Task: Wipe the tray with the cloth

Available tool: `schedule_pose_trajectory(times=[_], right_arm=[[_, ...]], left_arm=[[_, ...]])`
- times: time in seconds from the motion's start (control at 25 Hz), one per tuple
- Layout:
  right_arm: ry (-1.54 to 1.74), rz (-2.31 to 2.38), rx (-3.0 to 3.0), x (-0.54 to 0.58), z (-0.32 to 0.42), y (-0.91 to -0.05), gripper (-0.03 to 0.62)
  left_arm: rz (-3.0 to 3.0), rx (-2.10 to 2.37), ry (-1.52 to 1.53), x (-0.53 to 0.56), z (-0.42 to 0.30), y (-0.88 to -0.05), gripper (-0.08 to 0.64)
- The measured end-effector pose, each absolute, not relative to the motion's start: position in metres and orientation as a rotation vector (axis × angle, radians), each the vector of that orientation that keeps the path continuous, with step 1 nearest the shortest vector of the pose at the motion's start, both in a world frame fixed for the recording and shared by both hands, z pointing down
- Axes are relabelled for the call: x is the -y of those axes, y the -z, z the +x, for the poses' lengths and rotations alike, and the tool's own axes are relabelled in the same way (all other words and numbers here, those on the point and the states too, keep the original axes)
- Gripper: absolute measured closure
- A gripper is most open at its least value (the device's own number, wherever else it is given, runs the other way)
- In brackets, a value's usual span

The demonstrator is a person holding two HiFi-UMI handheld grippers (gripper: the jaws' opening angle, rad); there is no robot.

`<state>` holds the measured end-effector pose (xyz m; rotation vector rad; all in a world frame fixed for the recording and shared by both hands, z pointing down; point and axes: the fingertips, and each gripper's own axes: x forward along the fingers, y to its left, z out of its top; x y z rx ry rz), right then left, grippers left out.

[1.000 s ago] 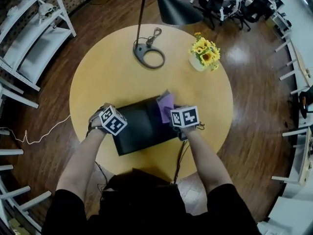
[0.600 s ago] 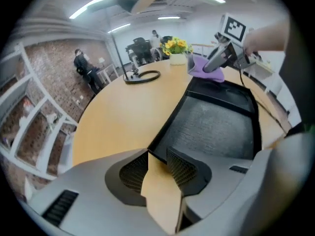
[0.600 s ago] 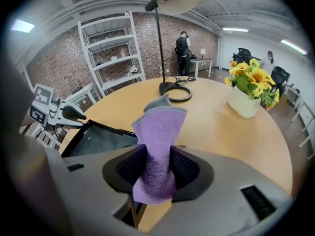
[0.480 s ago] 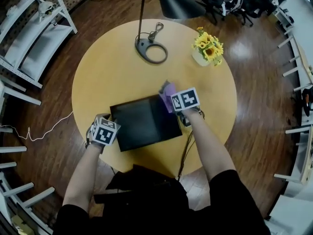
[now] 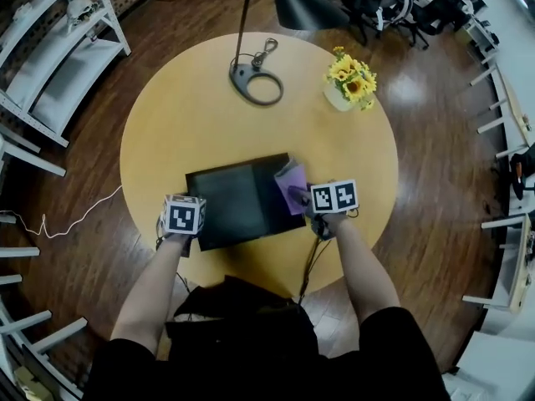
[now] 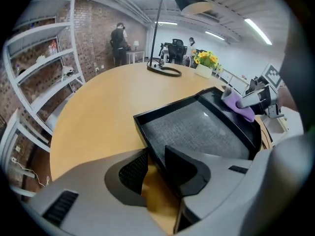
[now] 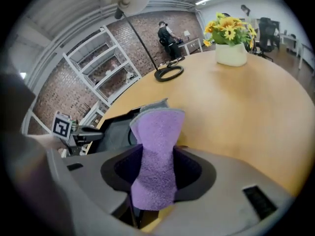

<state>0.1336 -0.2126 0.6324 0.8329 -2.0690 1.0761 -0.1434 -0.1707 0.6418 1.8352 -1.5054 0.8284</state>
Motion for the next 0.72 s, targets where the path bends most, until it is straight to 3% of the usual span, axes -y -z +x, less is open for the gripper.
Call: schedule_pose_trajectory(times=[0.72], right_arm=[[-1.109,1.035,1.959,0.132,0.163,-0.636,0.437]], left_arm=[[1.93,1.455,-0.803,0.178,-0.128,-0.633,0.468]])
